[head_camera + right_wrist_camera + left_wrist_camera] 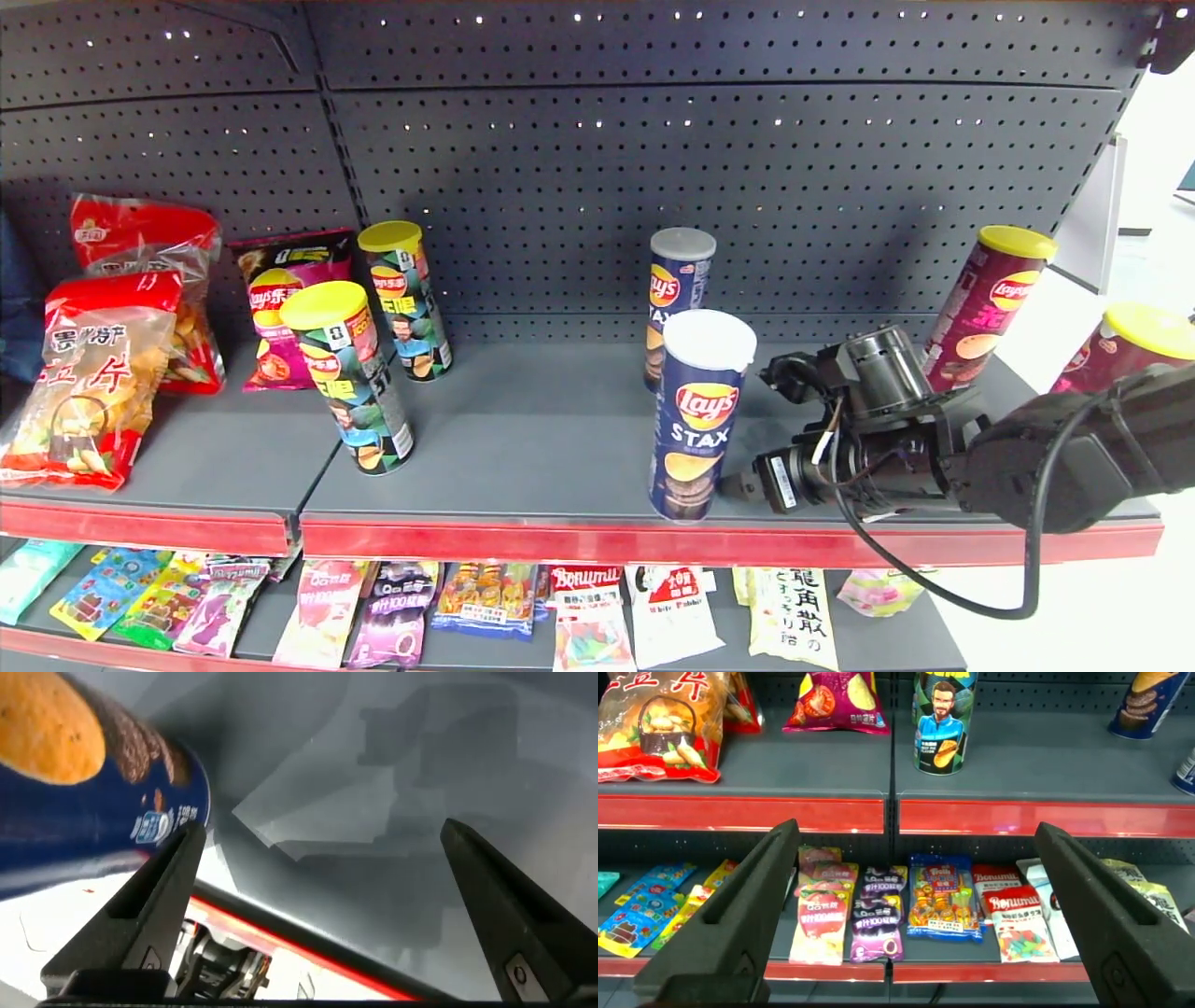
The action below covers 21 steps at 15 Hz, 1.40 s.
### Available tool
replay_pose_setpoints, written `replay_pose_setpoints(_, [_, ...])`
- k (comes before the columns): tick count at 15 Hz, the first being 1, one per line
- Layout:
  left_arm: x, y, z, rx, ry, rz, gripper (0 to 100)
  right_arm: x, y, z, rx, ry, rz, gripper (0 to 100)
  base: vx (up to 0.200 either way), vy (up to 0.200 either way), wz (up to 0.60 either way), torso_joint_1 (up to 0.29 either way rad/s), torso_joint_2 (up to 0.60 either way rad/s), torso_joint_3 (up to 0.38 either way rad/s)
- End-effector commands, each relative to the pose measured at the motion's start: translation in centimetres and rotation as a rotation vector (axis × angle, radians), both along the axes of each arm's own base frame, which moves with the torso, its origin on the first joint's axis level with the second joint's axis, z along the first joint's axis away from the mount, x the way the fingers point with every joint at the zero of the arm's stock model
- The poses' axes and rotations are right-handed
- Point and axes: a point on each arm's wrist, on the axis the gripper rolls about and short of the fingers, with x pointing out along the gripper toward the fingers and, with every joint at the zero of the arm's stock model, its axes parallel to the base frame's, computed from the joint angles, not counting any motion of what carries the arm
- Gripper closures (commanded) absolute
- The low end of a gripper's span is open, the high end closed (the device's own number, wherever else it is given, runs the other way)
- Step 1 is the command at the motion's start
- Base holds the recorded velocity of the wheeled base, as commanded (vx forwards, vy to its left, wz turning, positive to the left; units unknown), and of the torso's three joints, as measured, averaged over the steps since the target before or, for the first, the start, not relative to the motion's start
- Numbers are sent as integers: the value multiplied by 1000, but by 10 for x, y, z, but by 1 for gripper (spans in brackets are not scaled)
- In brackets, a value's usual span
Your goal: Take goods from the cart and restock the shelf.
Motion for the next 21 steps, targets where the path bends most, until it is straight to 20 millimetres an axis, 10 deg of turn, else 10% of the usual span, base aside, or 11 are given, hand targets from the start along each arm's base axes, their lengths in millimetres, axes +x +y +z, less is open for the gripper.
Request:
replay_pose_setpoints(1, [0, 0, 0, 0, 0, 2, 0, 2, 3, -1, 1, -1, 6, 0, 0, 0, 0, 0, 0, 0])
replay_pose_setpoints(21, [0, 0, 0, 0, 0, 2, 0, 2, 7, -1, 0, -1, 18, 0, 0, 0, 0, 0, 0, 0])
